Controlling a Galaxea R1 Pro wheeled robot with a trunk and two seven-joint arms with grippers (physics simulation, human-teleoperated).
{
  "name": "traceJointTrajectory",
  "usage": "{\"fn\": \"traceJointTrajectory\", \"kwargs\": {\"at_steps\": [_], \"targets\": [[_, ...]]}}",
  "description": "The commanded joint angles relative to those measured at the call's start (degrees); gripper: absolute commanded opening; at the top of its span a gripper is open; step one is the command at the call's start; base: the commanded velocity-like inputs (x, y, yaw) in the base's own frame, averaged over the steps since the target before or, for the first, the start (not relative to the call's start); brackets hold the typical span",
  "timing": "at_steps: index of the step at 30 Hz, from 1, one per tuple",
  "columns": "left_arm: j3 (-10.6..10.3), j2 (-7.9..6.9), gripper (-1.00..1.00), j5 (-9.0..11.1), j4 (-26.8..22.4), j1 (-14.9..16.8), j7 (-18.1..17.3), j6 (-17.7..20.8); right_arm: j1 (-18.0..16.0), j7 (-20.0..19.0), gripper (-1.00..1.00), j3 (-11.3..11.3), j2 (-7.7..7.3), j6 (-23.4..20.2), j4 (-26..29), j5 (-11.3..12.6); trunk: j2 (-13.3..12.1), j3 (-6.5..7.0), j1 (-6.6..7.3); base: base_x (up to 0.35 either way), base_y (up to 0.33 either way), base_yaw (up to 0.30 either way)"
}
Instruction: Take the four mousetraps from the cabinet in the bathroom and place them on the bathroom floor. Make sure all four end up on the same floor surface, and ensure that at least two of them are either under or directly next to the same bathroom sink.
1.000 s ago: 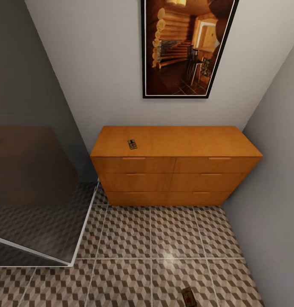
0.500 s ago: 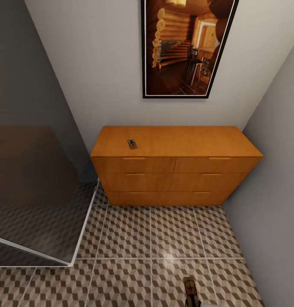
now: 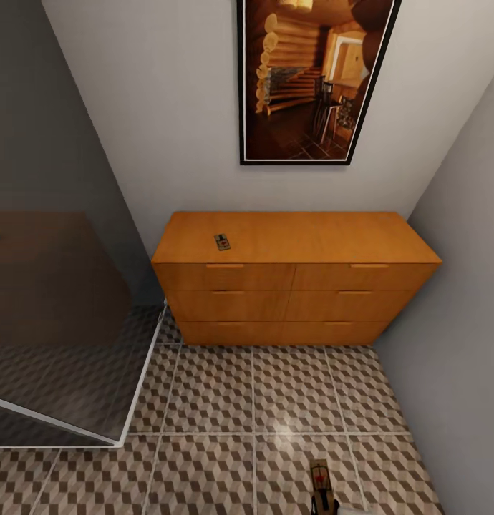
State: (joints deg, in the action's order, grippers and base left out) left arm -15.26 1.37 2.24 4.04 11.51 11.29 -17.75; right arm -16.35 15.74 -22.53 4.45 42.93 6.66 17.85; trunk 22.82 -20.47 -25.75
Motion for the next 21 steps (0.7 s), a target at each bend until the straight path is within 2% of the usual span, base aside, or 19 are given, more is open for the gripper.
{"fn": "traceJointTrajectory", "kwargs": {"at_steps": [1,21], "targets": [[-0.5,0.06,1.0,0.2,0.3,0.1,0.2,-0.4,0.0,0.1,-1.0,-0.5,0.06,0.2,-0.1,0.5,0.1,-0.09,-0.03,0.0,0.0,0.0],[-0.4,0.22,1.0,0.0,-0.2,0.1,0.4,-0.6,0.0,0.1,-1.0,-0.5,-0.22,0.3,-0.6,0.4,0.1,-0.09,-0.03,0.0,0.0,0.0]]}}
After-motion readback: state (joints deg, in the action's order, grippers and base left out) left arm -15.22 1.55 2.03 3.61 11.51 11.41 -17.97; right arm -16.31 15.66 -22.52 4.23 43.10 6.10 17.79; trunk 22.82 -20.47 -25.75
